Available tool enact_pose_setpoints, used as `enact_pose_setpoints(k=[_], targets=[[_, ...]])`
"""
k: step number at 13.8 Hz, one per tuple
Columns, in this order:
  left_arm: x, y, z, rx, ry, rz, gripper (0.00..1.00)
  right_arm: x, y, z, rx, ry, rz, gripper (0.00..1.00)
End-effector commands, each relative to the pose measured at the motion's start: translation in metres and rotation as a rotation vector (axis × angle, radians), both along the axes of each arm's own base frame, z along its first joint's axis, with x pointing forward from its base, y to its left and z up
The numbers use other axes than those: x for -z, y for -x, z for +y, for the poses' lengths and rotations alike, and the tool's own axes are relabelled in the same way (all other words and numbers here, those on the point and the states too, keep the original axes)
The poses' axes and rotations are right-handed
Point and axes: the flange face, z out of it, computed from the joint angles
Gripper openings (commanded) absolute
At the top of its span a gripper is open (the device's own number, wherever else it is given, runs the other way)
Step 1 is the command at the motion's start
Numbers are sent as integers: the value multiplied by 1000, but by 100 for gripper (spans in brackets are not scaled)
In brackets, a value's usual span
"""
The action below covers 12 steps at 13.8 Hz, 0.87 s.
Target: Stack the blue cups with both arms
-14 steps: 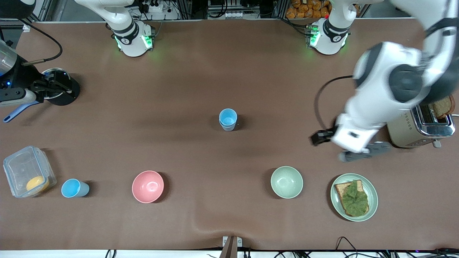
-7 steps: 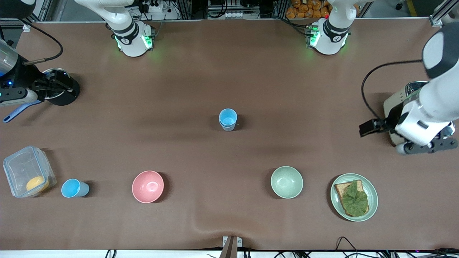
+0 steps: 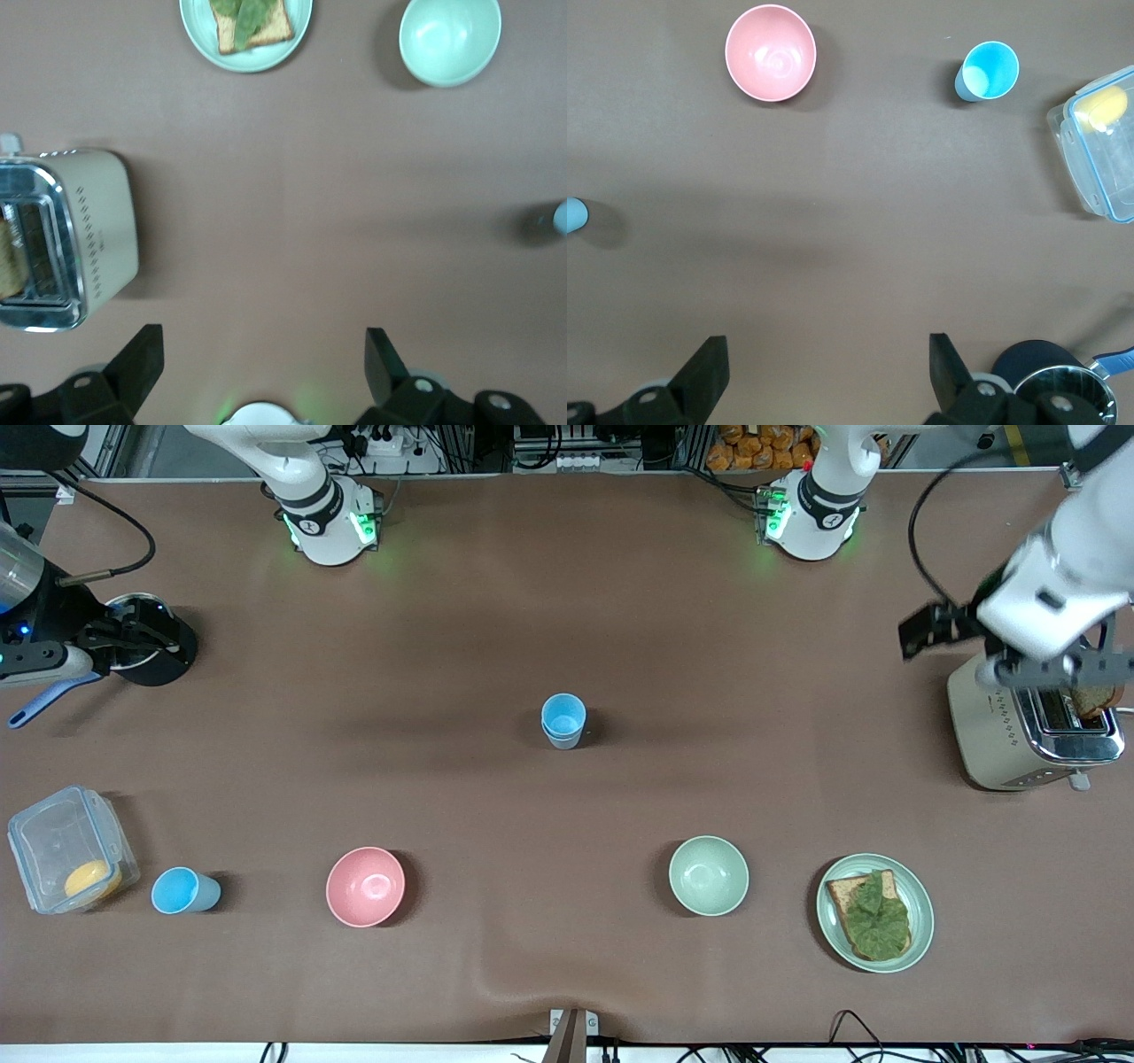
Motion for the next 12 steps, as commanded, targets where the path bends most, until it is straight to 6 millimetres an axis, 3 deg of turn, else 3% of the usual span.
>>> enact_pose_setpoints(k=[1,3,5,9,10,12], targets=[[-9,34,25,58,26,-10,100,-5,2,-4,15,-12,1,100],[-20,32,40,67,43,-31,100,-5,2,-4,15,-12,1,100],[-28,26,43,84,43,-50,100,-5,2,-4,15,-14,1,100],[-27,4,29,89,47,-56,100,-5,2,-5,17,-14,1,100],[-24,3,16,109,45,-52,100,-5,2,-5,17,-14,1,100],[-22,3,10,120,45,-48,100,-5,2,-5,17,-15,2,100]])
